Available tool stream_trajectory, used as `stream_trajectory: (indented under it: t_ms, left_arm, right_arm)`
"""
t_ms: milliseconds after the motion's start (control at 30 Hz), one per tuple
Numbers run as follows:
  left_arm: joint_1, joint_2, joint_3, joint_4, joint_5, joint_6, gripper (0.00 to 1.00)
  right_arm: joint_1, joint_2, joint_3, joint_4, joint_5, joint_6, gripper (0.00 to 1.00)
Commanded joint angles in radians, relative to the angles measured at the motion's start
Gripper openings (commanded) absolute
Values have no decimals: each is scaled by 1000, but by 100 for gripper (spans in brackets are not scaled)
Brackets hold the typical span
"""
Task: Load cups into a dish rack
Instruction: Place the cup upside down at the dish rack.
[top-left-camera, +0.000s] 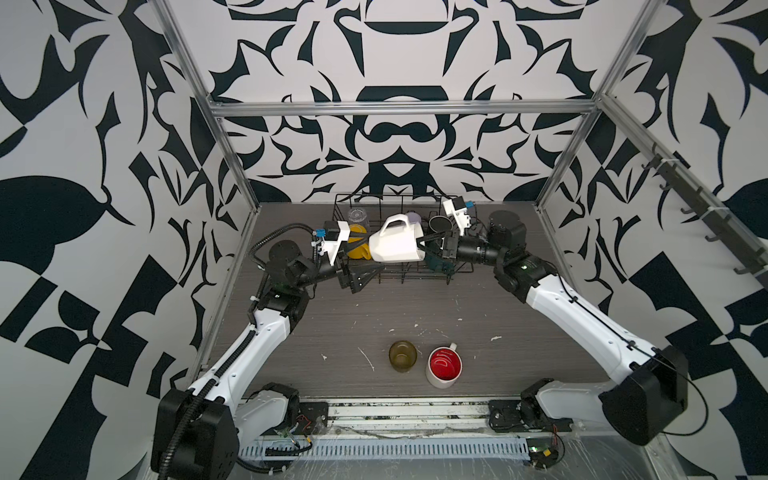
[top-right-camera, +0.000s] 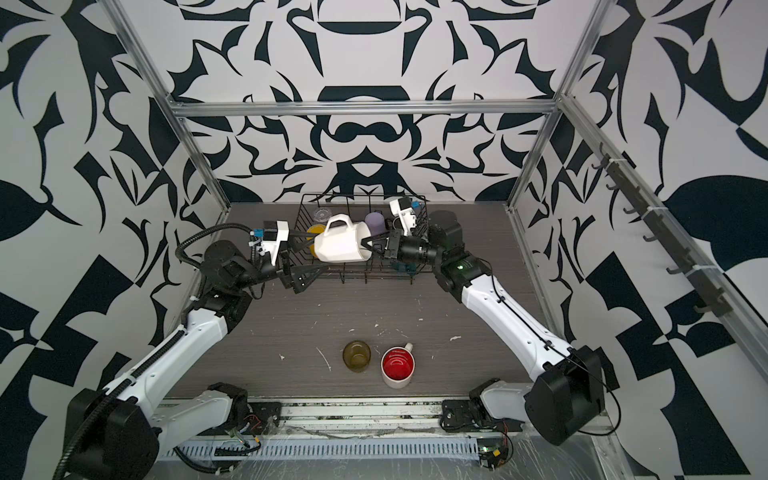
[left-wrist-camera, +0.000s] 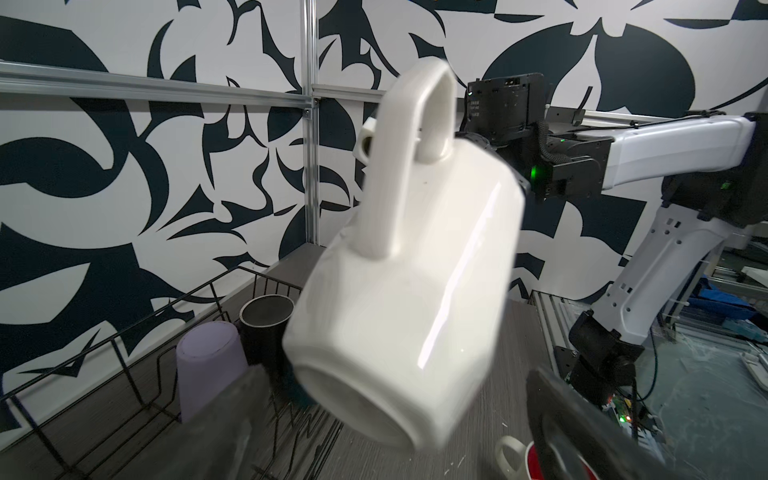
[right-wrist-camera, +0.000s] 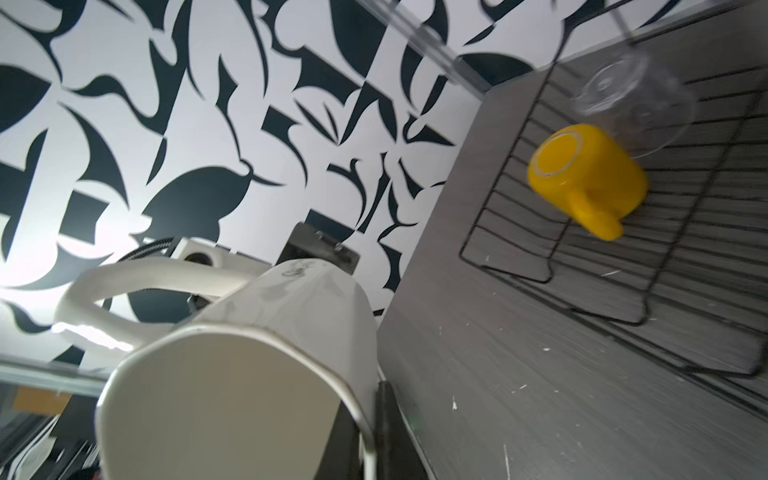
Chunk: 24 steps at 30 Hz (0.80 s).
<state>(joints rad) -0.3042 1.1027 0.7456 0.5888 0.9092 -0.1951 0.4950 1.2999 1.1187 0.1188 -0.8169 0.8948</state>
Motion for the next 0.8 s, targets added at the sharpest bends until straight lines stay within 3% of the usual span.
stream_trajectory:
  t_ms: [0, 767]
  left_arm:
    - [-3, 0, -1, 43, 17, -7, 99]
    - [-6, 25, -14, 236, 75, -130, 100]
  right_arm:
    - [40, -11, 73, 146, -63, -18, 0]
    - [85, 88, 49, 380, -116, 198, 0]
